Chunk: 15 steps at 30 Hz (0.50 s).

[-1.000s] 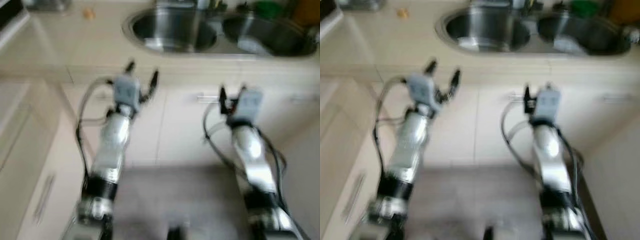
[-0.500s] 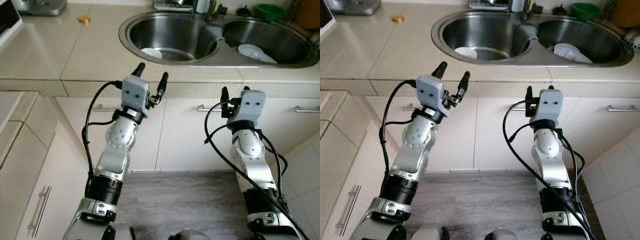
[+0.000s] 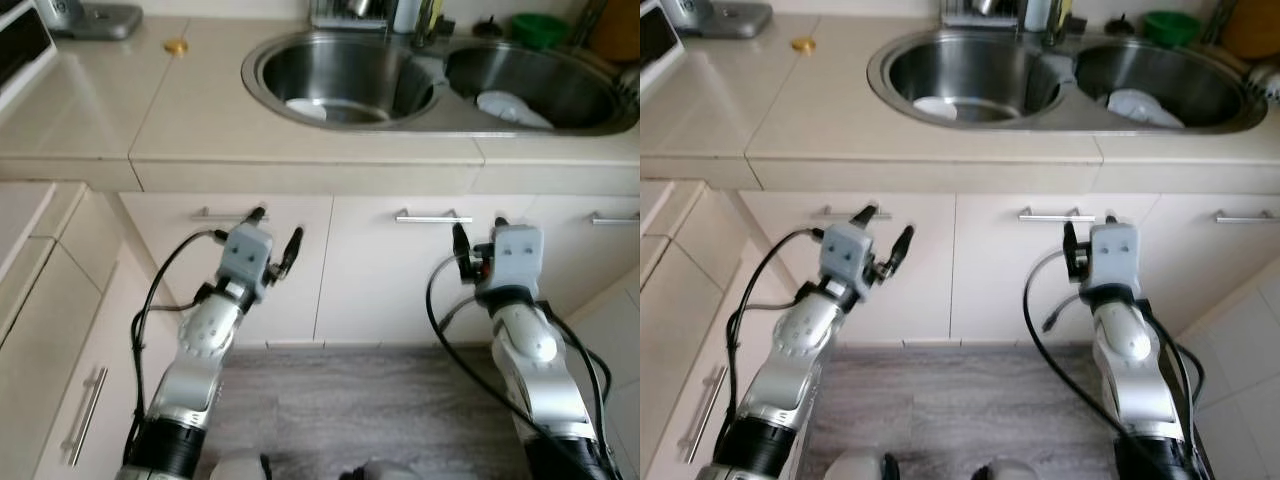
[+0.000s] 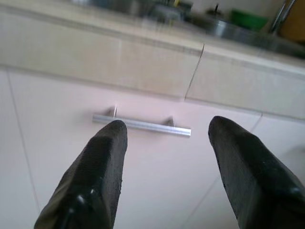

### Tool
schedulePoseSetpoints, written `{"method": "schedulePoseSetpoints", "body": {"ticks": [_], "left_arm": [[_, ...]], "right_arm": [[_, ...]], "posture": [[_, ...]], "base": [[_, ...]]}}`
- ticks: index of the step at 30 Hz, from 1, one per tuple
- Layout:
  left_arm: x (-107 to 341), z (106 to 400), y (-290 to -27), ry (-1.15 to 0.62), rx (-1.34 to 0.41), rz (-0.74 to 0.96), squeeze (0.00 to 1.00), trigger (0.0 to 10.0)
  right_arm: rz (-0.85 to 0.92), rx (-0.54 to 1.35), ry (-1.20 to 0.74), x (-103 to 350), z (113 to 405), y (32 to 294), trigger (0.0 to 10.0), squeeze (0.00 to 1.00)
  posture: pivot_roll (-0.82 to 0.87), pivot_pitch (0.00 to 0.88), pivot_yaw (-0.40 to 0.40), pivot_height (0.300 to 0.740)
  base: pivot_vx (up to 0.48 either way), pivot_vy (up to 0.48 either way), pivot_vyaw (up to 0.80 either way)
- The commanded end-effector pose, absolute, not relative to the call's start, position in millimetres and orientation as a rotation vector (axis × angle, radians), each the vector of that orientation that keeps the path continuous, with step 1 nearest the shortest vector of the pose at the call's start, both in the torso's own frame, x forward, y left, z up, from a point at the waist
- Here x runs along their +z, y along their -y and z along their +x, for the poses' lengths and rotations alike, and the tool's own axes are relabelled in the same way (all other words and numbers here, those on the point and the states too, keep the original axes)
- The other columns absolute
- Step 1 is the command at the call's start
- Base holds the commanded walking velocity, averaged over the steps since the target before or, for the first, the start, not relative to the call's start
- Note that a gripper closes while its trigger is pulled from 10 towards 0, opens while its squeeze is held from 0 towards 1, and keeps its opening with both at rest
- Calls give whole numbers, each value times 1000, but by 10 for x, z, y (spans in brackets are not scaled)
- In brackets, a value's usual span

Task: Kitchen organization

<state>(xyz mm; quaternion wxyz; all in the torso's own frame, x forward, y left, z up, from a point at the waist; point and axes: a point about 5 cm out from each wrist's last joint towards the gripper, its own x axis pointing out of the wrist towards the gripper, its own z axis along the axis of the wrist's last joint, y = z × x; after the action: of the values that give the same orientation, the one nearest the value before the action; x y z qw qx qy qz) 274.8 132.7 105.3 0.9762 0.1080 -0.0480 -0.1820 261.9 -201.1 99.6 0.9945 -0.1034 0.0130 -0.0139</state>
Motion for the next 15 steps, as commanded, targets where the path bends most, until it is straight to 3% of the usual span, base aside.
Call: {"method": "schedulePoseSetpoints", "body": {"ticks": [1,6,15], "left_arm": [[1091,2720,-1297,99,-360,215,0,10000],[1067,2652,-1376,66,-359,221,0,10000],[1061,2630,-1370,47,-359,223,0,10000]], "right_arm": [[-252,9,-17,1041,2538,1964,10000,0],[-304,44,-48,982,2355,1961,10000,0],[-309,51,-39,994,2331,1914,10000,0]], "posture": [[-10,0,-73,740],[-16,0,-66,740],[-10,0,-63,740]], "base": [[0,0,0],[0,0,0],[0,0,0]]}}
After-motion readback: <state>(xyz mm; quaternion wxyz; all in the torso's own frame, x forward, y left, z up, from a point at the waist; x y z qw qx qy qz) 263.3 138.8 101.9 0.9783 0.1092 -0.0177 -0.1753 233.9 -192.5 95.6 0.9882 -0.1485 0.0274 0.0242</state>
